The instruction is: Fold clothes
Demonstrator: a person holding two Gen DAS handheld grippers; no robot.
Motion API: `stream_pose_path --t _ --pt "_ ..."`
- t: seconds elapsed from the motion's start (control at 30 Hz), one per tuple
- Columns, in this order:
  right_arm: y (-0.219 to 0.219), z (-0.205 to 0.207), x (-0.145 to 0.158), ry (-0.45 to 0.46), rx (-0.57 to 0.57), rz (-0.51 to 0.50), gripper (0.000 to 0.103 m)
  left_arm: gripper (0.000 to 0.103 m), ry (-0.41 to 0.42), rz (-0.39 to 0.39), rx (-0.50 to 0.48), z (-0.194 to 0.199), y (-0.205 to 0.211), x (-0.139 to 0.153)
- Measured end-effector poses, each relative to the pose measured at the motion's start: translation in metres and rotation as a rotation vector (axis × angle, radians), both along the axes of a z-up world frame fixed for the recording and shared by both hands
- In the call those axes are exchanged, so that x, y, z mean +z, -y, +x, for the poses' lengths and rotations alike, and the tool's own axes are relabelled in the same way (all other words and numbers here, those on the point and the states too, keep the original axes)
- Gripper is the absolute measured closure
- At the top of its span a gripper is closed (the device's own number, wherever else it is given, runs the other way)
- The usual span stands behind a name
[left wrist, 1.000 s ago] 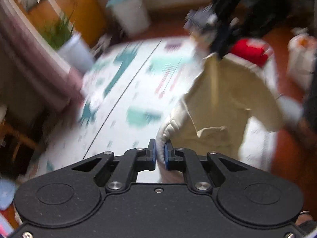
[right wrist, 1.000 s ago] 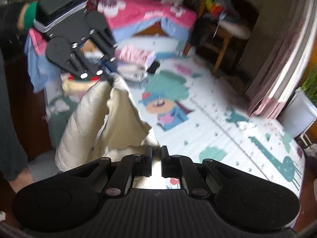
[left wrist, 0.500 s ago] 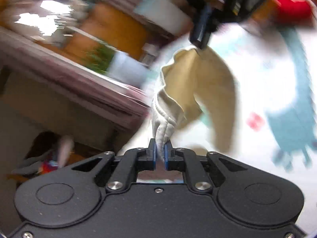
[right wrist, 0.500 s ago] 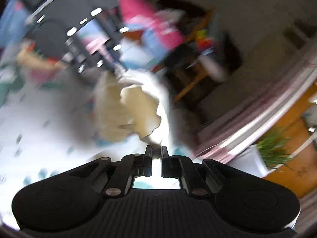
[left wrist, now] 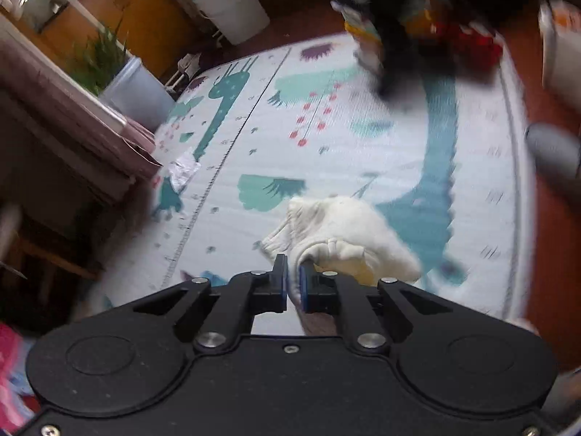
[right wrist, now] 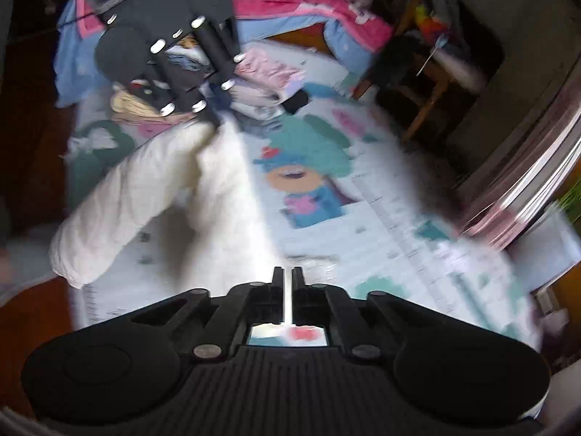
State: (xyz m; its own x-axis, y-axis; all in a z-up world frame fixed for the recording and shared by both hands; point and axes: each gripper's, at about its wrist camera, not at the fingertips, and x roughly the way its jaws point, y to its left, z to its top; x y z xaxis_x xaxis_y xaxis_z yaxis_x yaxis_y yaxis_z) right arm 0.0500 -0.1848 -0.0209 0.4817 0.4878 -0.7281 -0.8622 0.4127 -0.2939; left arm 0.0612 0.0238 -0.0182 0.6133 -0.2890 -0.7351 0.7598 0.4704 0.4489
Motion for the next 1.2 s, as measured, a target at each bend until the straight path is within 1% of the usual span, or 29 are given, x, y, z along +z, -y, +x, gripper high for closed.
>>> stream_pose_path --t 0.03,0.07,0.1,0.17,0.23,0.27,0.37,0.43,0.53,0.6,0.67,0.7,0.73,0.8,0.83,0.87,0.9,0.93,0.97,1.0,1.03,1.1,1.13,1.2 --pt "-0.002 -0.004 -0.006 -0.035 -0.001 0.005 0.07 0.096 -0.008 -0.02 0.006 -0.003 0.004 0.009" --pt "-0.004 -0.008 -0.012 -0.068 -0.003 0.01 0.05 0.096 -0.027 -0.057 0.022 -0.005 0.007 0.018" --pt "-0.01 -0.015 -0.018 -0.058 -0.008 -0.001 0.044 0.096 -0.045 -0.1 0.038 -0.007 0.009 0.027" --pt "-0.022 -0.029 -0.031 -0.038 -0.018 -0.021 0.026 0.097 -0.056 -0.172 0.066 -0.008 0.011 0.044" --pt "-0.034 -0.042 -0.044 -0.037 -0.015 -0.043 0.023 0.097 -0.05 -0.225 0.075 -0.009 0.014 0.059" --pt "-0.041 -0.049 -0.053 -0.009 -0.004 -0.062 0.024 0.097 -0.044 -0.247 0.076 -0.01 0.015 0.065" --pt "-0.049 -0.053 -0.06 -0.045 -0.069 -0.007 0.024 0.097 -0.046 -0.297 0.079 -0.015 0.015 0.079" --pt "-0.055 -0.056 -0.065 -0.069 -0.113 0.031 0.023 0.097 -0.048 -0.31 0.071 -0.02 0.016 0.083" --pt "-0.063 -0.06 -0.072 -0.105 -0.178 0.086 0.021 0.097 -0.057 -0.307 0.045 -0.027 0.019 0.085" --pt "-0.068 -0.06 -0.075 -0.129 -0.232 0.126 0.02 0.097 -0.072 -0.322 0.031 -0.032 0.02 0.086" --pt "-0.076 -0.062 -0.081 -0.068 -0.289 0.094 0.02 0.097 -0.081 -0.334 0.019 -0.035 0.021 0.088" --pt "-0.079 -0.061 -0.084 -0.054 -0.314 0.084 0.02 0.097 -0.084 -0.338 0.014 -0.036 0.021 0.089" --pt "-0.08 -0.06 -0.087 -0.055 -0.327 0.086 0.021 0.097 -0.078 -0.333 0.011 -0.038 0.021 0.089" --pt "-0.079 -0.058 -0.09 -0.038 -0.344 0.1 0.033 0.097 -0.078 -0.333 0.012 -0.039 0.019 0.089" --pt "-0.076 -0.055 -0.09 -0.055 -0.34 0.115 0.054 0.097 -0.075 -0.331 0.015 -0.039 0.017 0.088" --pt "-0.072 -0.052 -0.09 -0.07 -0.334 0.127 0.069 0.097 -0.069 -0.325 0.02 -0.038 0.015 0.087" --pt "-0.067 -0.05 -0.086 -0.061 -0.321 0.113 0.071 0.097 -0.06 -0.316 0.029 -0.038 0.011 0.086" --pt "-0.062 -0.048 -0.082 -0.052 -0.308 0.098 0.076 0.097 -0.051 -0.309 0.043 -0.036 0.007 0.085" --pt "-0.057 -0.046 -0.078 -0.043 -0.295 0.083 0.084 0.097 -0.033 -0.294 0.057 -0.034 0.003 0.084" --pt "-0.052 -0.044 -0.074 -0.033 -0.283 0.068 0.085 0.097 0.001 -0.255 0.063 -0.033 0.0 0.081" --pt "-0.046 -0.04 -0.065 -0.008 -0.273 0.051 0.088 0.097 0.029 -0.223 0.071 -0.032 -0.004 0.079" --pt "-0.034 -0.029 -0.046 0.033 -0.252 0.016 0.088 0.097 0.034 -0.221 0.097 -0.027 -0.013 0.078" --pt "-0.028 -0.025 -0.034 0.044 -0.244 0.007 0.09 0.097 0.036 -0.218 0.102 -0.026 -0.016 0.078" --pt "-0.016 -0.018 -0.01 0.065 -0.228 -0.01 0.09 0.097 0.033 -0.211 0.094 -0.027 -0.019 0.08"
